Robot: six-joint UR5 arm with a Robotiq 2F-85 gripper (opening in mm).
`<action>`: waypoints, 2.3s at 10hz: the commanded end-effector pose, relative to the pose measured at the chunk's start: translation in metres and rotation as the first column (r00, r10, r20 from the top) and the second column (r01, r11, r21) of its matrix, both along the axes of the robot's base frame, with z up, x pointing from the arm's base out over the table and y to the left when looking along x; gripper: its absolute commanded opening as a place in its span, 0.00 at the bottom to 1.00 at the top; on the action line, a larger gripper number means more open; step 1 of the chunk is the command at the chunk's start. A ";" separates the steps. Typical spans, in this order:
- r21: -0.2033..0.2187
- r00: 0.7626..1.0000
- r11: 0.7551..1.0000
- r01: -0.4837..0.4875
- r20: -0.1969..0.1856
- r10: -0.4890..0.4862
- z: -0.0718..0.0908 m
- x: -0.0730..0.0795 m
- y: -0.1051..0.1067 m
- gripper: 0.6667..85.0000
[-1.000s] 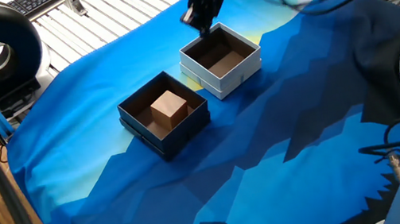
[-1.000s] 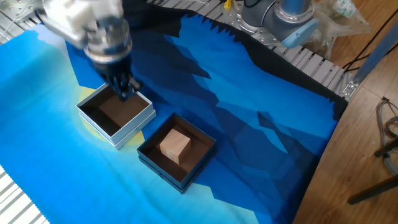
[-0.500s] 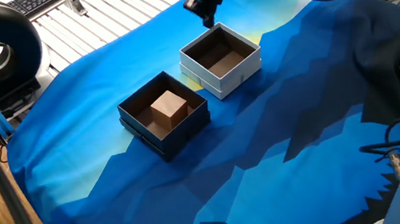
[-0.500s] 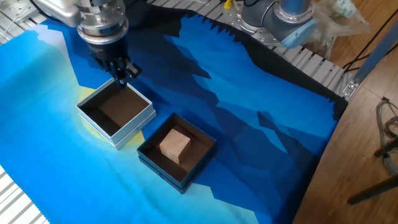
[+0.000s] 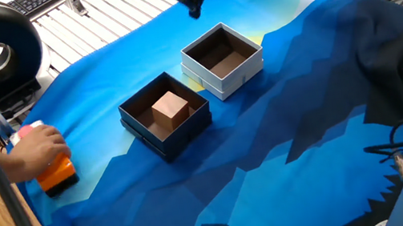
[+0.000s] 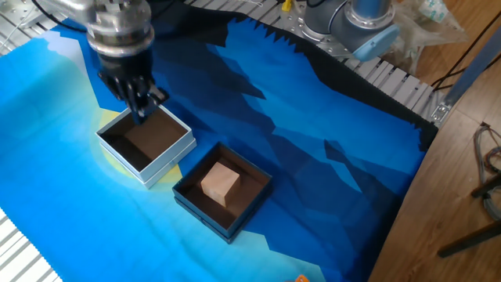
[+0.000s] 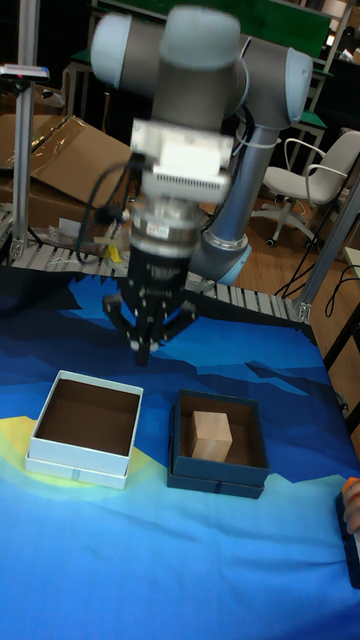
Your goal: Move an object from one box to another
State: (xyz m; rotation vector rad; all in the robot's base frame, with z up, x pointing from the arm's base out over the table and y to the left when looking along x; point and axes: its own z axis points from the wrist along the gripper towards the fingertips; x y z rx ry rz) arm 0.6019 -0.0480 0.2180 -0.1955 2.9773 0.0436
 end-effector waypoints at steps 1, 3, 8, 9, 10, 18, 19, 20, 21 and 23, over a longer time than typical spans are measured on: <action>-0.037 0.999 0.999 -0.013 -0.048 0.012 0.070 -0.030 -0.026 0.00; -0.125 0.998 0.992 -0.012 -0.055 0.005 0.096 -0.035 -0.066 0.00; -0.010 0.983 0.987 0.159 -0.087 -0.159 0.093 -0.047 -0.064 0.00; -0.004 0.977 0.981 0.192 -0.098 -0.191 0.088 -0.049 -0.056 0.00; -0.012 0.976 0.980 0.198 -0.093 -0.198 0.085 -0.050 -0.054 0.00; -0.029 0.977 0.980 0.198 -0.071 -0.200 0.088 -0.045 -0.065 0.00; -0.014 0.977 0.981 0.192 -0.088 -0.193 0.087 -0.048 -0.060 0.00; -0.022 0.980 0.984 0.179 -0.090 -0.180 0.085 -0.048 -0.061 0.00; -0.025 0.981 0.985 0.168 -0.089 -0.170 0.082 -0.049 -0.062 0.00; -0.024 0.985 0.988 0.150 -0.080 -0.151 0.078 -0.048 -0.063 0.00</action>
